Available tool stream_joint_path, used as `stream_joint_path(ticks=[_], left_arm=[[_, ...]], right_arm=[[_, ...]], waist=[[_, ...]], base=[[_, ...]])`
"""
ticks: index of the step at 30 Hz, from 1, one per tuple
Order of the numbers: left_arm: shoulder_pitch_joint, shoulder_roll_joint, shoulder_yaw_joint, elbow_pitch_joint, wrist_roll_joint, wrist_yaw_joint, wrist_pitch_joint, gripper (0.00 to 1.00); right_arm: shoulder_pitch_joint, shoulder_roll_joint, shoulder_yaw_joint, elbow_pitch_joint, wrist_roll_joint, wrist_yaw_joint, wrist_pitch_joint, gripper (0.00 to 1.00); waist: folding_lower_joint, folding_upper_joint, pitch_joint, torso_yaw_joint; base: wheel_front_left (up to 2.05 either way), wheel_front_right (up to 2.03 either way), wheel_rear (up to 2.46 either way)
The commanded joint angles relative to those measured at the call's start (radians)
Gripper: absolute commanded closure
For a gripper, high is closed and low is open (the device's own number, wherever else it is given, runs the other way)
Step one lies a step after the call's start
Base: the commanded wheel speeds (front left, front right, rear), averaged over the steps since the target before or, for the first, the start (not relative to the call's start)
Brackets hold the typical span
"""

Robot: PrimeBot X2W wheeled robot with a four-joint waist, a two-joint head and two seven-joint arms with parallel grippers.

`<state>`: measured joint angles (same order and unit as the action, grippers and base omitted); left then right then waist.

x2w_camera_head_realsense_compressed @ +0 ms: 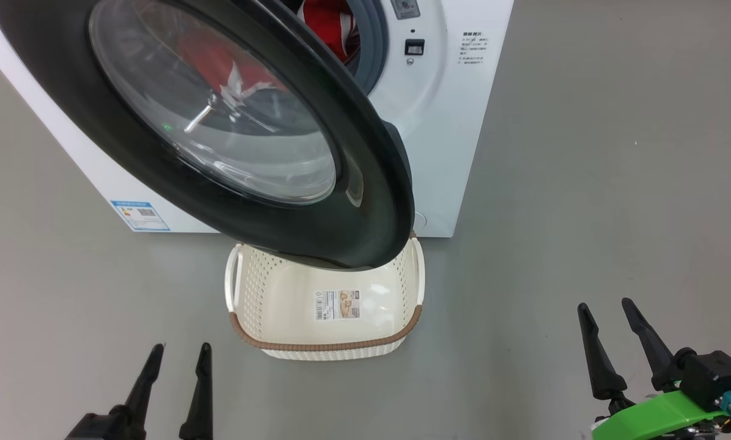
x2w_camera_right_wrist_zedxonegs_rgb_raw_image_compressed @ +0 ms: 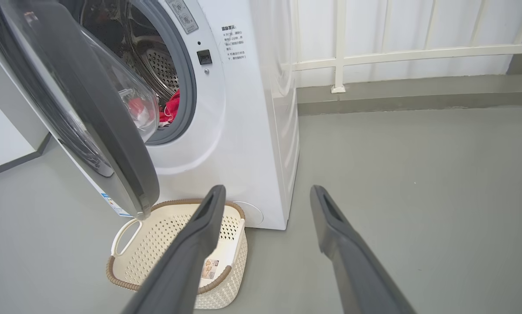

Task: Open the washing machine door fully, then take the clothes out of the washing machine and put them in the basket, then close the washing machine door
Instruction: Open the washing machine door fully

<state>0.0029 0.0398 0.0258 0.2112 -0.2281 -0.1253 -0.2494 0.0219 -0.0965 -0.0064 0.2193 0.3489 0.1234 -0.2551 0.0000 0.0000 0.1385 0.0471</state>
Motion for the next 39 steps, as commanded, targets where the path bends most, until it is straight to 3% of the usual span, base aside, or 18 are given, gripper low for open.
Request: stream_joint_path(ticks=[1, 16, 17, 18, 27, 39], left_arm=[[-0.006, 0.010, 0.032, -0.028, 0.010, -0.005, -0.012, 0.00], [0.006, 0.010, 0.021, -0.031, 0.008, -0.005, -0.012, 0.00], [0.006, 0.010, 0.020, -0.031, 0.007, -0.005, -0.012, 0.00], [0.006, 0.010, 0.020, -0.031, 0.006, -0.005, -0.012, 0.00], [0.002, 0.010, 0.001, -0.026, 0.000, -0.005, -0.012, 0.00], [-0.036, 0.010, -0.024, -0.025, -0.016, -0.005, -0.012, 0.00]], right_arm=[[0.000, -0.008, 0.015, -0.024, -0.013, 0.007, -0.007, 0.00], [-0.003, 0.000, 0.037, -0.038, -0.011, 0.007, -0.007, 0.00], [-0.006, 0.001, 0.046, -0.042, 0.004, 0.007, -0.007, 0.65], [-0.012, 0.003, 0.054, -0.048, 0.025, 0.007, -0.007, 1.00], [-0.138, -0.008, 0.197, -0.090, 0.210, 0.007, -0.007, 1.00], [-0.381, 0.006, 0.247, -0.075, 0.493, 0.007, -0.007, 1.00]], waist=[[0.0000, 0.0000, -0.001, 0.000], [0.0000, 0.0000, -0.015, 0.007], [0.0000, 0.0000, -0.015, 0.009], [0.0000, 0.0000, -0.014, 0.010], [0.0000, 0.0000, -0.001, 0.022], [0.0000, 0.0000, 0.057, 0.069]], base=[[0.00, 0.00, 0.00], [0.00, 0.00, 0.00], [0.00, 0.00, 0.00], [0.00, 0.00, 0.00], [0.00, 0.00, 0.00], [0.00, 0.00, 0.00]])
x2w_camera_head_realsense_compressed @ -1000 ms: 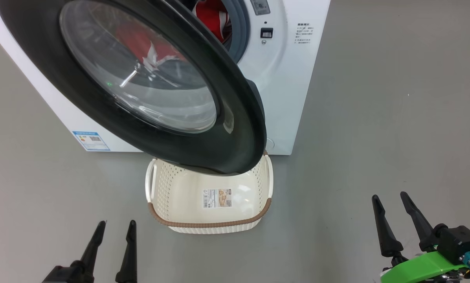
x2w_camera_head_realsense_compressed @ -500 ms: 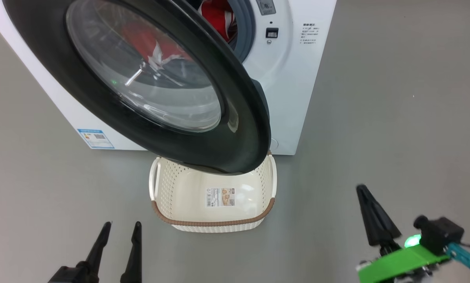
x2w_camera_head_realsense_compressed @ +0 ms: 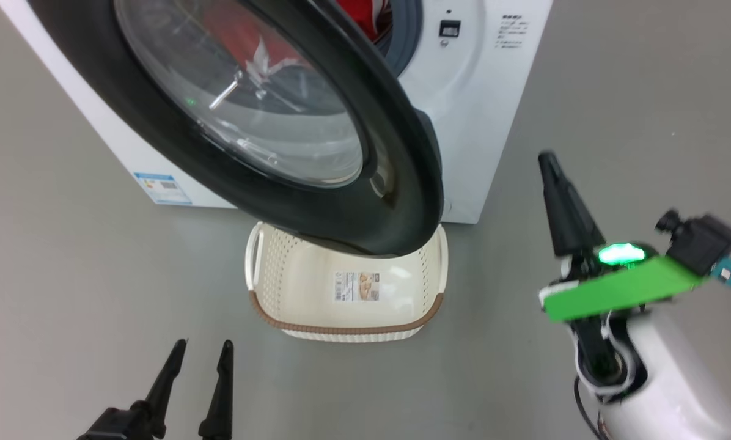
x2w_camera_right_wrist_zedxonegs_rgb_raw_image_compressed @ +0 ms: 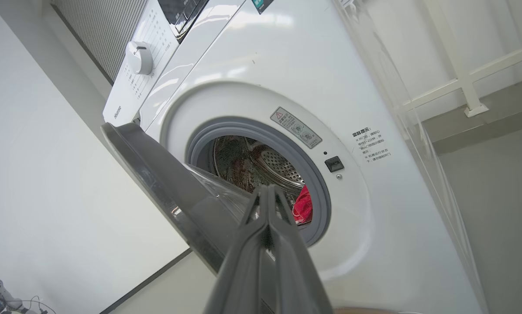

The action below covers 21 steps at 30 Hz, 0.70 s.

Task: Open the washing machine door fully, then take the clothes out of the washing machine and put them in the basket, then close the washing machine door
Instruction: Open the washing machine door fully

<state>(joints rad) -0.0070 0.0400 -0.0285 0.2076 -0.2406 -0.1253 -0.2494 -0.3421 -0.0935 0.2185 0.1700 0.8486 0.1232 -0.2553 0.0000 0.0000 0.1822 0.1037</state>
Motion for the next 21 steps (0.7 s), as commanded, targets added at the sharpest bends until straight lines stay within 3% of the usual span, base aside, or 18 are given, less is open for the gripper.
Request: stream_joint_path(ticks=[1, 6, 10, 16, 21], left_arm=[[-0.031, 0.010, 0.028, -0.021, -0.005, -0.005, -0.012, 0.00], [-0.057, 0.010, 0.010, -0.016, -0.016, -0.005, -0.012, 0.00], [-0.079, 0.010, -0.005, -0.014, -0.026, -0.005, -0.012, 0.00], [-0.102, 0.010, -0.024, -0.005, -0.039, -0.005, -0.012, 0.00], [-0.109, 0.010, -0.029, -0.001, -0.046, -0.005, -0.012, 0.00]], right_arm=[[-0.040, -0.001, 0.026, -0.019, 0.021, 0.008, -0.006, 1.00], [-0.137, -0.030, 0.071, 0.025, 0.200, 0.008, -0.006, 1.00], [-0.210, -0.083, 0.166, 0.061, 0.426, 0.008, 0.007, 1.00], [-0.289, -0.155, 0.230, 0.085, 0.664, 0.008, 0.146, 1.00], [-0.317, -0.167, 0.225, 0.114, 0.795, 0.008, 0.324, 1.00]], waist=[[0.0000, 0.0000, 0.020, 0.018], [0.0000, 0.0000, 0.055, 0.045], [0.0000, 0.0000, 0.082, 0.064], [0.0000, 0.0000, 0.106, 0.081], [0.0000, 0.0000, 0.114, 0.087]], base=[[0.00, 0.00, 0.00], [0.00, 0.00, 0.00], [0.00, 0.00, 0.00], [0.00, 0.00, 0.00], [0.00, 0.00, 0.00]])
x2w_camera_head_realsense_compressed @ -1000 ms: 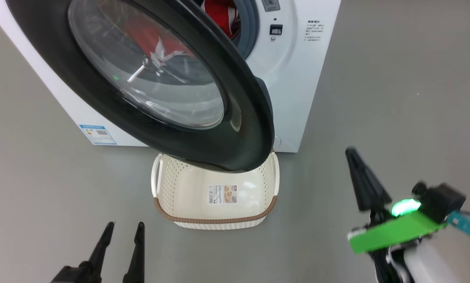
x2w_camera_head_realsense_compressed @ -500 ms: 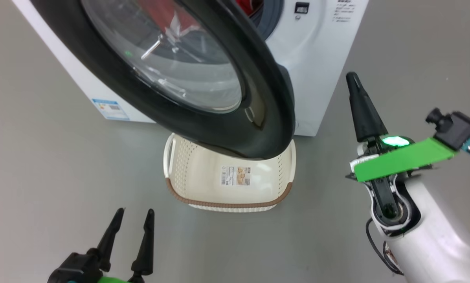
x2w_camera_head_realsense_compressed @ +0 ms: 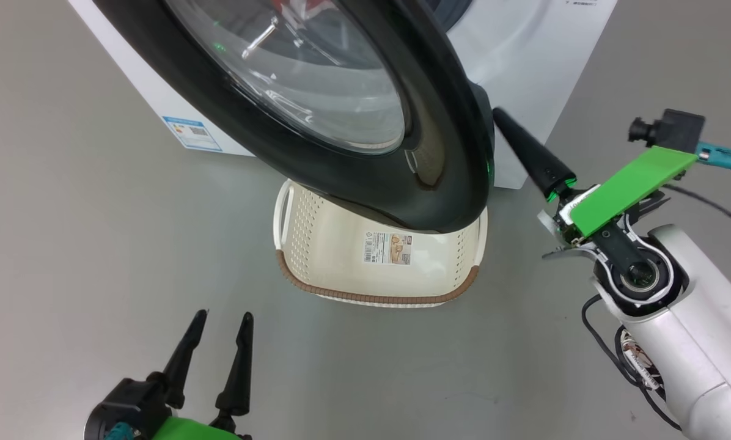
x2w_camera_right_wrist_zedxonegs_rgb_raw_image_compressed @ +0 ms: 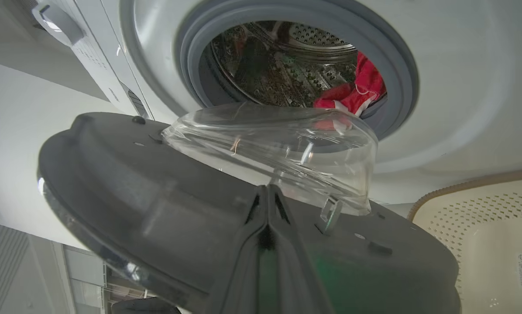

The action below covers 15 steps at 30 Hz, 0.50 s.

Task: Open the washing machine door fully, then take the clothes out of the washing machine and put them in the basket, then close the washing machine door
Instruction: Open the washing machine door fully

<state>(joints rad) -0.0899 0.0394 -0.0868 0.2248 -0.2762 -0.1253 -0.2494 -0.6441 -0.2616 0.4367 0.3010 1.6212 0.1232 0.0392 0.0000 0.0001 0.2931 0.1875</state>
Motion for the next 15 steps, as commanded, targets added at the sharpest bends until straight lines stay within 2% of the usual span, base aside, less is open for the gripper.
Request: stream_joint_path(ticks=[1, 6, 15], left_arm=[[-0.027, 0.011, 0.028, -0.018, -0.011, -0.005, -0.012, 0.00], [-0.027, 0.011, 0.022, -0.013, -0.012, -0.005, -0.012, 0.00], [-0.009, 0.011, 0.018, -0.004, -0.012, -0.005, -0.012, 0.00]], right_arm=[[-0.021, 0.001, 0.000, -0.011, 0.036, 0.008, 0.059, 1.00], [-0.031, 0.009, -0.033, 0.017, 0.084, 0.008, 0.195, 1.00], [0.011, 0.039, -0.052, 0.031, 0.087, 0.008, 0.386, 1.00]], waist=[[0.0000, -0.0001, 0.004, 0.003], [0.0000, -0.0001, 0.000, 0.007], [0.0000, -0.0001, -0.043, 0.020]], base=[[0.00, 0.00, 0.00], [0.00, 0.00, 0.00], [0.00, 0.00, 0.00]])
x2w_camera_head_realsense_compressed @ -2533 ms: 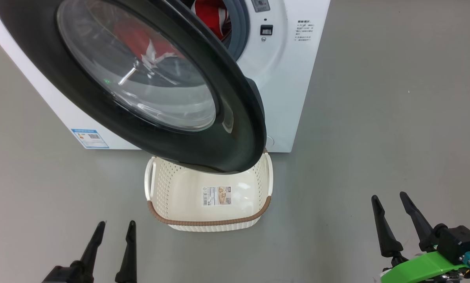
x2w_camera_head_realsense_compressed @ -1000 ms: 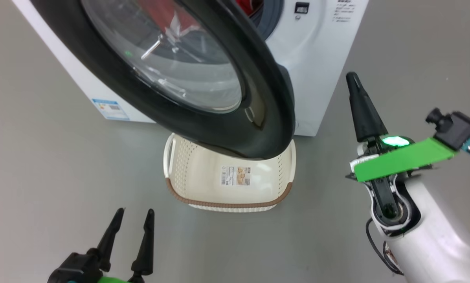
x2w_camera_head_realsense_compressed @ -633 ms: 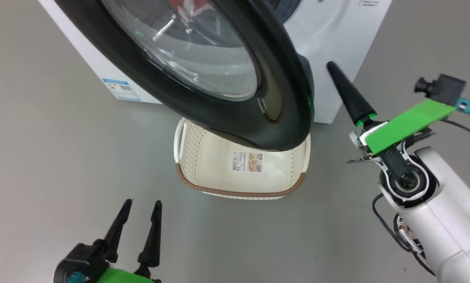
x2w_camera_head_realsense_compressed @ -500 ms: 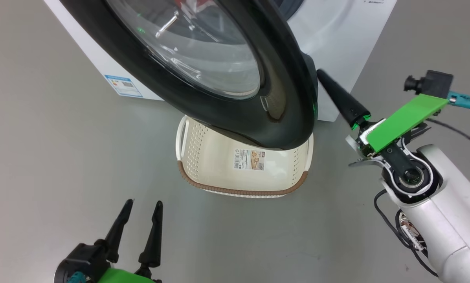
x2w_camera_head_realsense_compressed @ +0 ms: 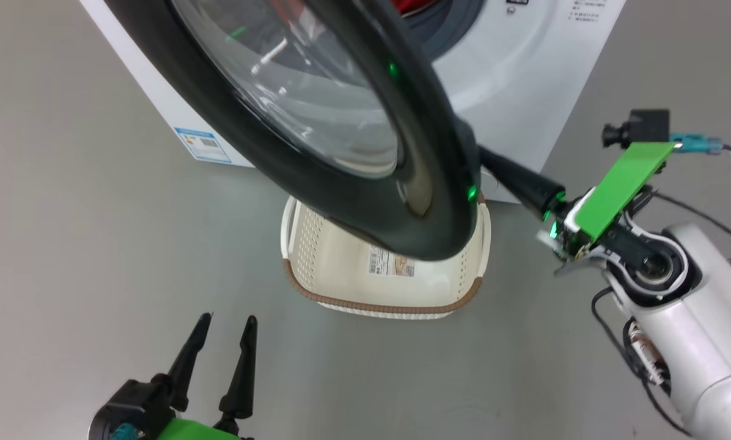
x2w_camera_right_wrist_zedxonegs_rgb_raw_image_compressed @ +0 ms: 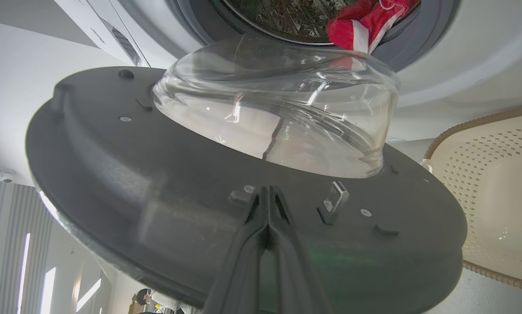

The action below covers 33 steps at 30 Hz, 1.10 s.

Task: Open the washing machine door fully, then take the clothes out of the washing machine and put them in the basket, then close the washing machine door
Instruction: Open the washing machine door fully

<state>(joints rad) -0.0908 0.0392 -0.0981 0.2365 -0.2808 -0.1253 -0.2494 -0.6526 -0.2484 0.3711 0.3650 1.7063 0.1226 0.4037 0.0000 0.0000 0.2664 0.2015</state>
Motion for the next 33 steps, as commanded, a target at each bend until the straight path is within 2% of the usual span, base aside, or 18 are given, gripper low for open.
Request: stream_joint_path(ticks=[1, 14, 23, 33], left_arm=[[-0.008, 0.011, 0.029, -0.016, -0.008, -0.005, -0.012, 0.00], [0.054, 0.011, 0.038, -0.018, -0.008, -0.005, -0.012, 0.00], [0.084, 0.011, 0.046, -0.023, -0.007, -0.005, -0.012, 0.00], [0.096, 0.011, 0.050, -0.024, -0.006, -0.005, -0.012, 0.00]], right_arm=[[0.019, 0.025, 0.013, -0.033, 0.002, 0.008, 0.022, 1.00], [0.133, 0.107, 0.014, -0.037, -0.040, 0.008, 0.167, 1.00], [0.166, 0.160, 0.025, -0.035, -0.065, 0.008, 0.204, 1.00], [0.182, 0.188, 0.057, -0.026, -0.091, 0.008, 0.203, 1.00]], waist=[[0.0000, 0.0000, -0.016, 0.006], [0.0000, 0.0000, -0.114, 0.059], [0.0000, 0.0000, -0.150, 0.113], [0.0000, 0.0000, -0.169, 0.173]], base=[[0.00, 0.00, 0.00], [0.00, 0.00, 0.00], [0.00, 0.00, 0.00], [0.00, 0.00, 0.00]])
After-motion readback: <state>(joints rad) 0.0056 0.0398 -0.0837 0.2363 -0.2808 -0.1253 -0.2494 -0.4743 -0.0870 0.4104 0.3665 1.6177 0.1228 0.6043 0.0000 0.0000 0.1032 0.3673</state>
